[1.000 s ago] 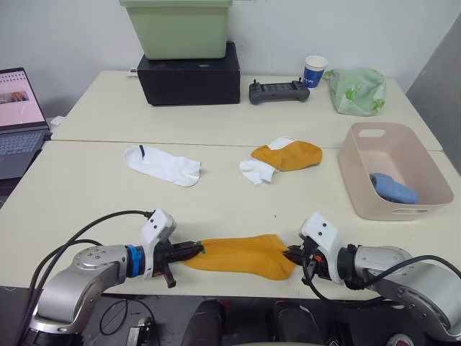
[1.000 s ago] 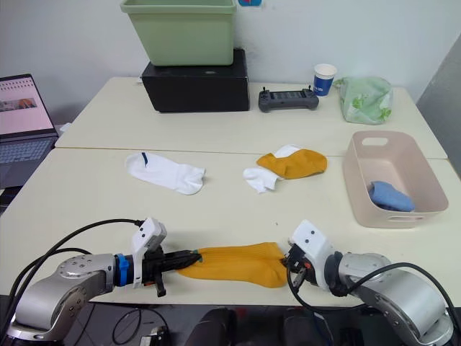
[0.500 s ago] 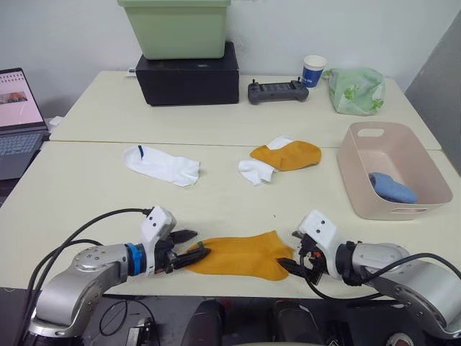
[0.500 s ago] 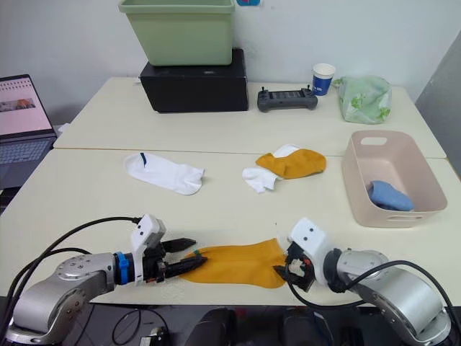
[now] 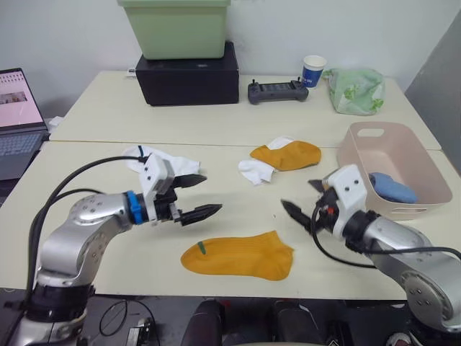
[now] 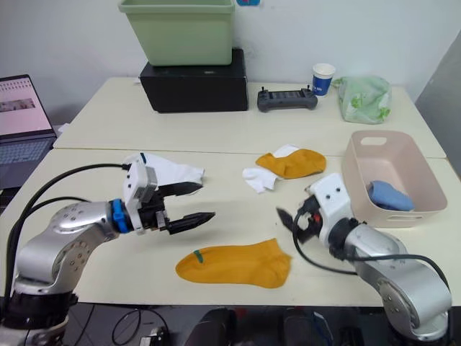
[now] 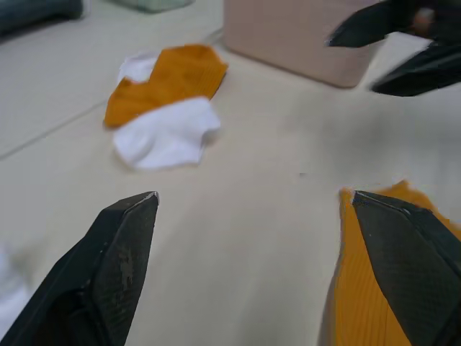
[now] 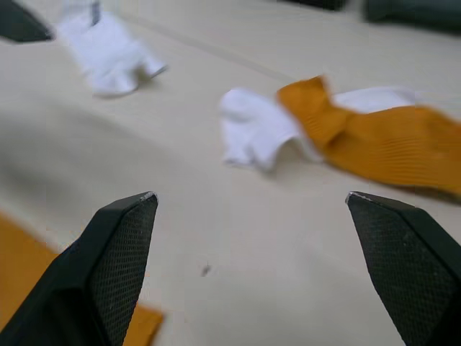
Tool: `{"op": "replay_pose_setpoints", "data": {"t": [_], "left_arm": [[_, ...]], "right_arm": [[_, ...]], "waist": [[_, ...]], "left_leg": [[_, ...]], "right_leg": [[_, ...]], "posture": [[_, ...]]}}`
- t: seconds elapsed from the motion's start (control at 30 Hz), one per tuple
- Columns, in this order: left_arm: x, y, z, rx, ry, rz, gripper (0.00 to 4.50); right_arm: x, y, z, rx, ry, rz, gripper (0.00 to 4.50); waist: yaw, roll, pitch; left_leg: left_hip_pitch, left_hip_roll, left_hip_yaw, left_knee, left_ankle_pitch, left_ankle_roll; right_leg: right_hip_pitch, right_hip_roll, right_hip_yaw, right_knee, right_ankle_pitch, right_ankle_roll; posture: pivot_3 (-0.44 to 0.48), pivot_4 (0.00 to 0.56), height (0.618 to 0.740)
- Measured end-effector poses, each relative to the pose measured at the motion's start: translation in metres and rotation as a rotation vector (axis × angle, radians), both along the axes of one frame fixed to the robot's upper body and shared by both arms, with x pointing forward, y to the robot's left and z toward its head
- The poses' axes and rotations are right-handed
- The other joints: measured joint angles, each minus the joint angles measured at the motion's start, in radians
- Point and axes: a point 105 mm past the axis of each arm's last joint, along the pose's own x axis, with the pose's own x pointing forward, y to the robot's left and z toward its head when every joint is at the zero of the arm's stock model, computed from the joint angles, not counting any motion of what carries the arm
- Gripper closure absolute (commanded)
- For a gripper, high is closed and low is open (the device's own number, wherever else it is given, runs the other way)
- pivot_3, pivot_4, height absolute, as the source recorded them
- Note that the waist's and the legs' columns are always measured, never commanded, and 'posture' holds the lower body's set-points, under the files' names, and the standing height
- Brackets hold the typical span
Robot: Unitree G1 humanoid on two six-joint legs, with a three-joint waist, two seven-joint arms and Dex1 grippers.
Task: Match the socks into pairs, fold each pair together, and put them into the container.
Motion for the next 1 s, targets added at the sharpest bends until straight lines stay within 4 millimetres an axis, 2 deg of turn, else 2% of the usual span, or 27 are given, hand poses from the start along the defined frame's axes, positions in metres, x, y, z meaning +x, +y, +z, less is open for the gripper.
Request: {"op": "replay_pose_setpoints", "data": {"t": [0.13, 0.3, 0.37, 0.63, 0.73, 1.0], "left_arm": [[0.002, -0.004, 0.002, -0.004, -0.006, -0.032, 0.03], [0.002, -0.008, 0.009, -0.031, -0.020, -0.049, 0.03], [0.002, -0.008, 0.009, -0.049, -0.014, -0.048, 0.03], [0.004, -0.007, 0.007, -0.071, -0.007, -0.023, 0.03], [0.004, -0.006, 0.004, -0.076, 0.002, -0.013, 0.00], [0.006, -0.004, 0.003, -0.073, -0.014, 0.012, 0.00]], "right_arm": [[0.028, -0.002, 0.000, 0.033, 0.006, -0.084, 0.00], [0.076, 0.019, -0.009, 0.051, 0.018, -0.114, 0.00], [0.093, 0.021, -0.013, 0.070, 0.027, -0.137, 0.00], [0.131, 0.039, -0.030, 0.120, 0.078, -0.120, 0.00], [0.143, 0.047, -0.038, 0.124, 0.104, -0.110, 0.59], [0.148, 0.055, -0.045, 0.147, 0.118, -0.077, 3.46]], "waist": [[-0.013, 0.000, 0.000], [-0.022, 0.000, 0.000], [-0.022, 0.000, 0.000], [-0.023, 0.001, 0.000], [-0.024, 0.001, 0.001], [-0.024, 0.001, 0.001]], "left_leg": [[0.000, 0.002, 0.000, -0.001, 0.000, 0.000], [0.001, 0.001, 0.001, 0.000, 0.000, 0.000], [0.000, 0.001, 0.001, 0.000, 0.000, 0.000], [0.000, 0.001, 0.001, 0.000, 0.000, 0.000], [0.000, 0.001, 0.001, 0.000, 0.000, 0.000], [0.000, 0.002, 0.001, 0.000, 0.000, 0.000]], "right_leg": [[-0.001, 0.002, 0.001, 0.001, 0.000, 0.000], [-0.001, 0.002, 0.001, 0.001, 0.000, 0.000], [-0.002, 0.002, 0.001, 0.001, 0.000, 0.000], [-0.002, 0.002, 0.001, 0.001, 0.000, 0.000], [-0.002, 0.002, 0.001, 0.002, 0.000, 0.000], [-0.003, 0.002, 0.002, 0.002, 0.000, 0.000]], "posture": [[0.000, 0.150, 0.720], [0.000, 0.150, 0.720], [0.000, 0.150, 0.720], [0.000, 0.150, 0.720], [0.000, 0.150, 0.720], [0.000, 0.150, 0.720]]}}
